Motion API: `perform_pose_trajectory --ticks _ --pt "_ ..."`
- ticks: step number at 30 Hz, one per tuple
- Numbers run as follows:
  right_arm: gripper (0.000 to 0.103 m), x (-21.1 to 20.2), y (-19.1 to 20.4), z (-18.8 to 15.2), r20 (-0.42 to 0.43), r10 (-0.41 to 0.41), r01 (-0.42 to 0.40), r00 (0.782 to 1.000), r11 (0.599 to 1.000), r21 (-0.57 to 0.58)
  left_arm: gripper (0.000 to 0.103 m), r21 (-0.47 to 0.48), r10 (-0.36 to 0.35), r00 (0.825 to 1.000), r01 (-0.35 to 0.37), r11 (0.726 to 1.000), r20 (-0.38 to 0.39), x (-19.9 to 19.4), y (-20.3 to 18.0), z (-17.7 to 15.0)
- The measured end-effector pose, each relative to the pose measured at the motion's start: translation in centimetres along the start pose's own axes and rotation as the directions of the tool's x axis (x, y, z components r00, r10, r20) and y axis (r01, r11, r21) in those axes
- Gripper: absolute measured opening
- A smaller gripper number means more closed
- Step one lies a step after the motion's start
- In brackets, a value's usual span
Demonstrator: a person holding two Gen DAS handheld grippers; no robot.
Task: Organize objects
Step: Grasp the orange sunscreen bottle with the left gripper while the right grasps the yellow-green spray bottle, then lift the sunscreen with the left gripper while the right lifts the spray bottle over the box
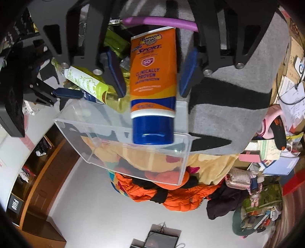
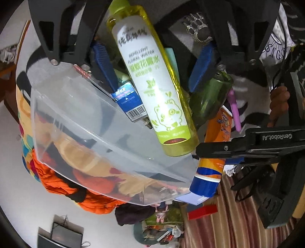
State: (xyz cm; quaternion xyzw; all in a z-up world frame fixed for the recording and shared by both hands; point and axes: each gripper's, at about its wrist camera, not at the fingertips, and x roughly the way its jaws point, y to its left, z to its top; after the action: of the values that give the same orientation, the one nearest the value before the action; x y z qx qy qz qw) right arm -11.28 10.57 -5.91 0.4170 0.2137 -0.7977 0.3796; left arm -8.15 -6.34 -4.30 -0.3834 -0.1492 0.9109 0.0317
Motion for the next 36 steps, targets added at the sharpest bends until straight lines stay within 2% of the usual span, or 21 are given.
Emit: perform_pose_trajectory --ticks 3,5,6,7,9,15,19,26,30,31,32,36 --pt "0.061 -0.2 -0.2 -0.1 -0.004 0.016 -0.016 1.000 1.000 0.003 0.046 0.026 0.009 1.000 -0.009 1.000 0.008 0.0 -0.6 0.0" --pt "0.056 -0.2 0.0 -0.1 -0.004 0.017 -0.017 1.000 1.000 -0.003 0.045 0.036 0.018 1.000 -0.019 0.999 0.012 0.0 -0.8 0.0" --pt "0.049 -0.3 0.3 -0.2 -0.006 0.021 -0.021 1.000 1.000 -0.010 0.045 0.038 0.025 1.000 -0.025 0.999 0.016 0.0 -0.9 -0.1" --pt "0.047 -0.4 0.5 -0.3 -0.005 0.013 -0.013 1.000 1.000 -0.019 0.045 0.038 0.029 0.999 -0.029 0.999 0.019 -0.1 -1.0 -0.1" --pt "0.046 -0.8 1.1 -0.6 0.002 -0.014 0.014 1.000 0.999 -0.033 0.045 0.038 0.031 0.999 -0.032 0.999 0.022 -0.3 -1.1 -0.3" --pt "0.043 -1.8 0.9 -1.2 0.022 -0.012 0.012 1.000 1.000 0.009 0.045 0.029 0.020 0.999 -0.021 0.999 0.043 -1.6 -1.0 -0.6" --pt "0.042 -3.2 0.9 -1.3 0.067 -0.037 0.036 0.997 0.999 0.026 0.045 0.035 0.021 0.998 -0.024 0.999 0.067 -2.8 -1.2 -0.7" --pt "0.042 -6.0 0.7 -1.3 0.143 -0.034 0.026 0.989 0.998 0.060 0.044 0.051 0.008 0.991 -0.015 0.999 0.136 -5.8 -2.1 -0.5" --pt "0.041 -7.8 0.5 -1.4 0.196 -0.039 0.024 0.980 0.997 0.080 0.032 0.065 -0.003 0.984 -0.009 0.998 0.177 -7.5 -2.6 0.1" --pt "0.041 -8.2 0.4 -1.3 0.211 -0.040 0.022 0.977 0.996 0.087 0.015 0.070 -0.009 0.982 -0.004 0.998 0.190 -7.8 -2.8 0.3" --pt "0.041 -8.5 0.3 -1.2 0.222 -0.041 0.021 0.974 0.996 0.092 0.006 0.081 -0.016 0.979 0.000 0.997 0.201 -8.0 -3.0 0.4" --pt "0.041 -9.4 -0.3 -0.7 0.262 -0.050 0.020 0.964 0.993 0.116 0.005 0.120 0.001 0.976 -0.028 0.992 0.219 -8.3 -3.8 1.1"
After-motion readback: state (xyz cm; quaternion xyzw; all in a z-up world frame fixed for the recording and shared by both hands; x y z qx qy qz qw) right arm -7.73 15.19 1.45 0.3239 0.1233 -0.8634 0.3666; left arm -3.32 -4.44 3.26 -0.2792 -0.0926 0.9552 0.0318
